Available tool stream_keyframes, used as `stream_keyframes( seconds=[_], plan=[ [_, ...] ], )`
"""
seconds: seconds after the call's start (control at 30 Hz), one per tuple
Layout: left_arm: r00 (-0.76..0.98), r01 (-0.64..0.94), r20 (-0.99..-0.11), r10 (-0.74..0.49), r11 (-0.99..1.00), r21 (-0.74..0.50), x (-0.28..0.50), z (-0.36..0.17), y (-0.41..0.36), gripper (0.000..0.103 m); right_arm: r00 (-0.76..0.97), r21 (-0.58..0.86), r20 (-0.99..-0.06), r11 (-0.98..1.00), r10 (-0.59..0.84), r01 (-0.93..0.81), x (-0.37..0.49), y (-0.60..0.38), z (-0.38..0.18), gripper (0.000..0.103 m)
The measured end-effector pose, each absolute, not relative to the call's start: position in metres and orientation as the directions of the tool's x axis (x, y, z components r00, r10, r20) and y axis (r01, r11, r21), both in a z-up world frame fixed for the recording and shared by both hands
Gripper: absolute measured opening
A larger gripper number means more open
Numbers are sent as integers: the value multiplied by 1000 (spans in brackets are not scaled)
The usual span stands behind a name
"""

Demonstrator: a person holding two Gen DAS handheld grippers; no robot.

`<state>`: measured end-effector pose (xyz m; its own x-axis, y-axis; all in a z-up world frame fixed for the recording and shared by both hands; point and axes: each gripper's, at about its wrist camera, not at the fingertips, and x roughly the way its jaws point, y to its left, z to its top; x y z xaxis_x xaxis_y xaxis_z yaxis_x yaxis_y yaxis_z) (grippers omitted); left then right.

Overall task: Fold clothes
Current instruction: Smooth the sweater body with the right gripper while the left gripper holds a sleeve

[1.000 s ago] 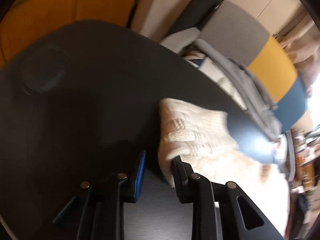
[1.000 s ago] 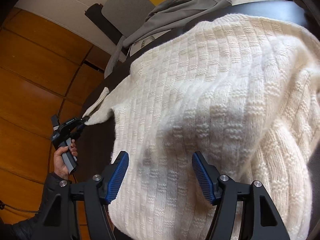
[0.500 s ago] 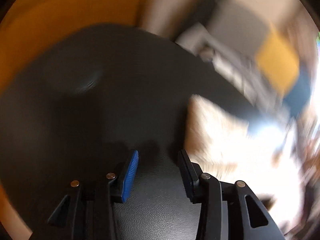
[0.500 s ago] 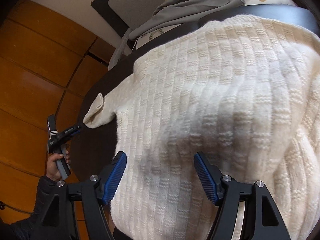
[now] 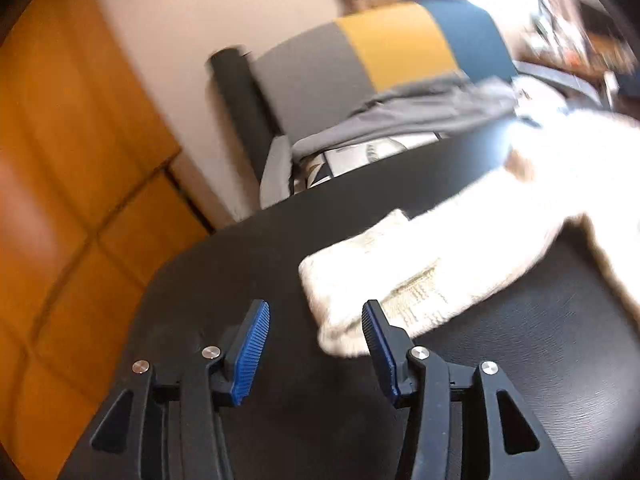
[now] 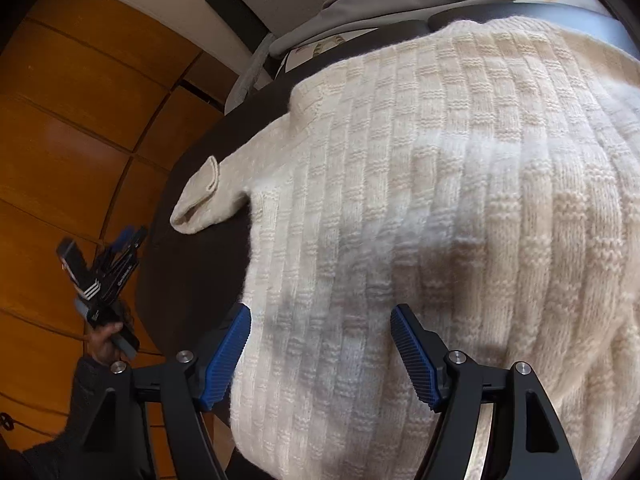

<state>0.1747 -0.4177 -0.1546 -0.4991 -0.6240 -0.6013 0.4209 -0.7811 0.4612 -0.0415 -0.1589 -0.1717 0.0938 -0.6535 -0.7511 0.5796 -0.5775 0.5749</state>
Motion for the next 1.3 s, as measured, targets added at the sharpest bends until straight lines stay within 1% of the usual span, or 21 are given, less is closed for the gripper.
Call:
stream_keyframes(
  seconds=[0.03,0.1,0.2,0.3,0.37,0.43,0.47,0.5,0.6,0.67,0.7,0.77,0.87,0.93,0.97,1.0,1.03,1.07,1.17,1.27,1.3],
  plan=[
    [-487,391,-608,-626,-780,489,163,-159,-425,51,91,570,-755,-581,-649,581,-41,-159,-172,75],
    [-464,362,-590,-661,-749,555,152,-165,-434,51,85,562,-762,-590,-642,580,-41,-160,-172,76],
    [-423,362,-602,-677,-735,573,140,-172,-453,52,82,561,-766,-600,-638,570,-45,-160,-173,77],
    [-390,308,-633,-668,-743,594,142,-185,-462,52,83,560,-769,-607,-634,564,-48,-163,-176,78],
    [-385,281,-632,-673,-737,614,136,-193,-469,52,83,561,-769,-608,-633,562,-50,-164,-177,78],
    [-381,305,-636,-671,-741,599,133,-195,-473,44,84,562,-769,-609,-633,560,-51,-166,-178,79],
    [-375,361,-648,-662,-749,556,134,-193,-481,26,84,563,-770,-610,-633,558,-52,-167,-178,79],
    [-363,435,-664,-654,-749,500,137,-189,-493,4,85,563,-769,-610,-633,558,-53,-168,-179,79],
    [-355,645,-706,-613,-707,290,157,-176,-525,0,84,562,-767,-603,-636,567,-54,-171,-177,79],
    [-361,753,-714,-600,-639,156,180,-169,-545,0,81,558,-766,-596,-638,577,-55,-173,-175,79],
    [-360,776,-719,-594,-619,123,188,-167,-550,0,82,558,-765,-596,-638,578,-55,-174,-174,79],
    [-396,743,-705,-587,-657,129,197,-164,-538,0,82,561,-765,-597,-639,574,-55,-175,-175,79],
    [-481,602,-691,-539,-776,187,196,-161,-503,28,84,565,-764,-599,-640,568,-56,-176,-177,79],
    [-505,511,-693,-514,-825,239,190,-164,-481,28,85,567,-763,-600,-641,564,-56,-177,-178,80],
    [-510,470,-706,-492,-846,251,184,-168,-474,31,85,569,-762,-601,-642,562,-56,-178,-178,80],
    [-512,443,-717,-473,-860,252,179,-170,-470,38,86,570,-762,-602,-642,560,-57,-178,-178,80],
    [-513,417,-731,-450,-875,246,175,-173,-467,42,86,571,-762,-602,-642,557,-57,-179,-179,81],
    [-511,393,-742,-434,-886,247,171,-176,-464,44,85,569,-763,-603,-641,559,-57,-179,-179,81],
    [-481,354,-755,-446,-887,297,154,-185,-465,44,82,562,-768,-606,-635,563,-56,-179,-178,81],
    [-470,299,-775,-422,-902,310,149,-185,-458,44,84,564,-768,-609,-635,557,-57,-180,-179,81],
    [-474,274,-786,-396,-915,296,153,-180,-450,44,84,564,-769,-610,-634,556,-58,-180,-180,82]
  ],
)
